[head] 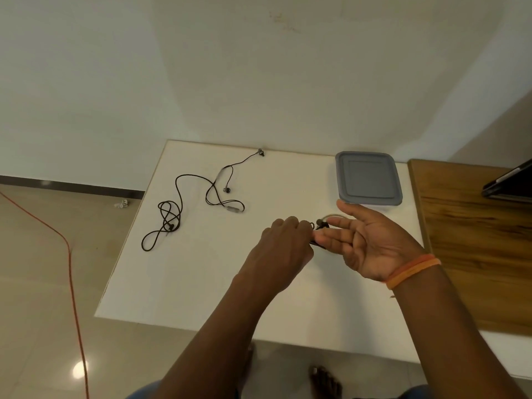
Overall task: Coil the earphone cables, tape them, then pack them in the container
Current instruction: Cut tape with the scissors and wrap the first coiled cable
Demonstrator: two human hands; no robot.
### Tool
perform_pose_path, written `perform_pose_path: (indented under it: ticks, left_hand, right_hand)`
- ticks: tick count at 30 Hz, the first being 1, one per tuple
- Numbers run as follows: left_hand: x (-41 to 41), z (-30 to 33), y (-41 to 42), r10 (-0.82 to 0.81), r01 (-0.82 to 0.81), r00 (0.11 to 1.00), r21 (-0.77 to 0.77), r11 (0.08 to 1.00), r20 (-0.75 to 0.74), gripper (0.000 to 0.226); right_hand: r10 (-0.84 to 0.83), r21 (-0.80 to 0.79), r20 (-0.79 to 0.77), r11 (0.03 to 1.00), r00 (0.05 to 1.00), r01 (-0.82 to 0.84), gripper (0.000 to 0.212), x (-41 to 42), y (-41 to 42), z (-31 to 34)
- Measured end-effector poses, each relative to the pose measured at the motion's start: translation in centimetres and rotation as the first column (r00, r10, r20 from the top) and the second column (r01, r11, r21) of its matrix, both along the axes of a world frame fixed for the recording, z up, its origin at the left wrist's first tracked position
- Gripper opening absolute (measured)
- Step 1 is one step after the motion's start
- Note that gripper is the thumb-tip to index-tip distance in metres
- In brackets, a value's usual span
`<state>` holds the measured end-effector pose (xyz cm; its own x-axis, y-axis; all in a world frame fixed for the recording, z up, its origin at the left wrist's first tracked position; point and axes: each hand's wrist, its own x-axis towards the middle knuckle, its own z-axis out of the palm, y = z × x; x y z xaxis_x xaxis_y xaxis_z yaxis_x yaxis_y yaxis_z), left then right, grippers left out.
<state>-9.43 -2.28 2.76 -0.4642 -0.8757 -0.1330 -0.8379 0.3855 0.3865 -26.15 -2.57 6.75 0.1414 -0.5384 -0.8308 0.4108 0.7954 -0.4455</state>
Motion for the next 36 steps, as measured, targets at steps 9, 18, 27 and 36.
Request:
perform_pose_path:
  ticks: [9,18,27,36]
  left_hand:
    - [2.4,0.5,-1.9,0.341,-0.350,0.935,-0.097,0.932,-0.098,0.037]
    - [0.9,0.3,-1.6,0.221,-0.165,0.920,0.192,0.967,-0.325,0.021]
    - [1.1,1.4,-0.9,0.194,-0.010,0.891,0.409,0.912,-0.410,0.040]
    - [1.5,1.5,-0.8,0.170,0.108,0.884,0.543,0.833,-0.436,0.023]
  right_hand:
    - [-0.142,0.036,0.282,0.990,0.949,0.137,0.041,0.6,0.5,1.9]
    - [-0.242,-0.507,-0.861,0.349,0.447,-0.788,0.054,1.9,0.2,-0.4]
    - [-0.104,-0.437,-0.897,0.354,0.430,-0.827,0.022,1.7,0.3,-1.4]
    - [0.130,-0.503,-0.736,0.553,0.665,-0.664,0.016,1.2,0.1,-1.2]
